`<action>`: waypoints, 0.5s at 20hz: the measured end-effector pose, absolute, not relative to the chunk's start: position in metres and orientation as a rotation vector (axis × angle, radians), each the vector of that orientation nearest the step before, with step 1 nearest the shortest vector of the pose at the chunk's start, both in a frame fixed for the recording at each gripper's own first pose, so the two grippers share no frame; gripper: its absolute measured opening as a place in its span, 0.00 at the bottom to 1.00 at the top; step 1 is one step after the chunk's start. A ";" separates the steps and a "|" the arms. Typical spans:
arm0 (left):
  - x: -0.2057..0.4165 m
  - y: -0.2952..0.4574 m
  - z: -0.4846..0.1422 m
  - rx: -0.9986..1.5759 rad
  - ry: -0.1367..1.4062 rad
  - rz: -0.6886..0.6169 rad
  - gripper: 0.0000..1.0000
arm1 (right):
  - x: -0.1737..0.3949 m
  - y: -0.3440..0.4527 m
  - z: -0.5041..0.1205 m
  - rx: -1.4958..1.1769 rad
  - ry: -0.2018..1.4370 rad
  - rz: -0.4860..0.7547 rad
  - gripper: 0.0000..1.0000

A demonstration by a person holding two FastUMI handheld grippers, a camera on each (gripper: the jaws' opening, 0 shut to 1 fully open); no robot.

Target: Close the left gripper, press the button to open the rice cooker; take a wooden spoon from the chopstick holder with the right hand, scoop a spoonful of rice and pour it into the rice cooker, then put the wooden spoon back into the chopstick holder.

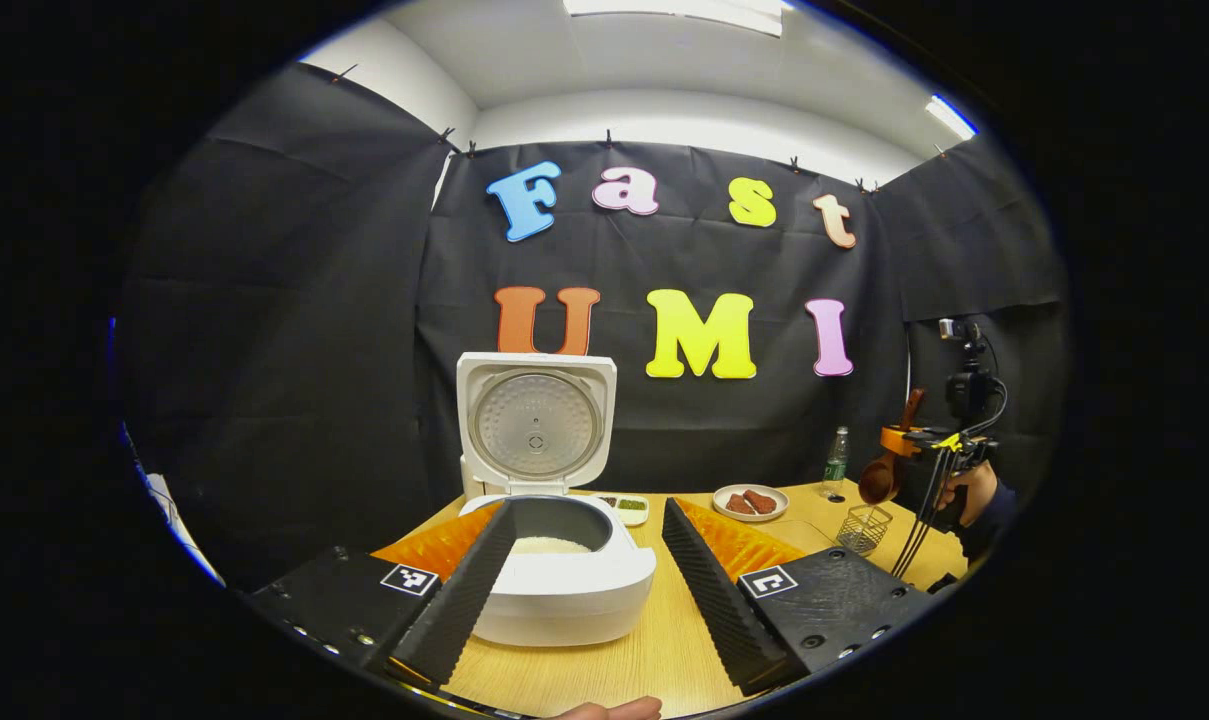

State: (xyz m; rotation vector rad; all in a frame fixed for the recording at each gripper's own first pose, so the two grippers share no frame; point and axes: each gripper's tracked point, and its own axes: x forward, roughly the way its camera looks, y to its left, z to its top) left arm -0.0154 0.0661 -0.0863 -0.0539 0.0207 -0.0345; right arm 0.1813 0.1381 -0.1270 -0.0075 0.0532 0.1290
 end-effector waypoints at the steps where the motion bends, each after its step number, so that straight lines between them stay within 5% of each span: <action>1: -0.018 0.065 -0.086 -0.048 0.020 -0.043 0.94 | 0.178 0.154 -0.128 -0.008 0.048 0.156 0.08; 10: -0.020 0.069 -0.100 -0.026 0.049 -0.051 0.94 | 0.180 0.249 -0.196 0.002 0.173 0.299 0.08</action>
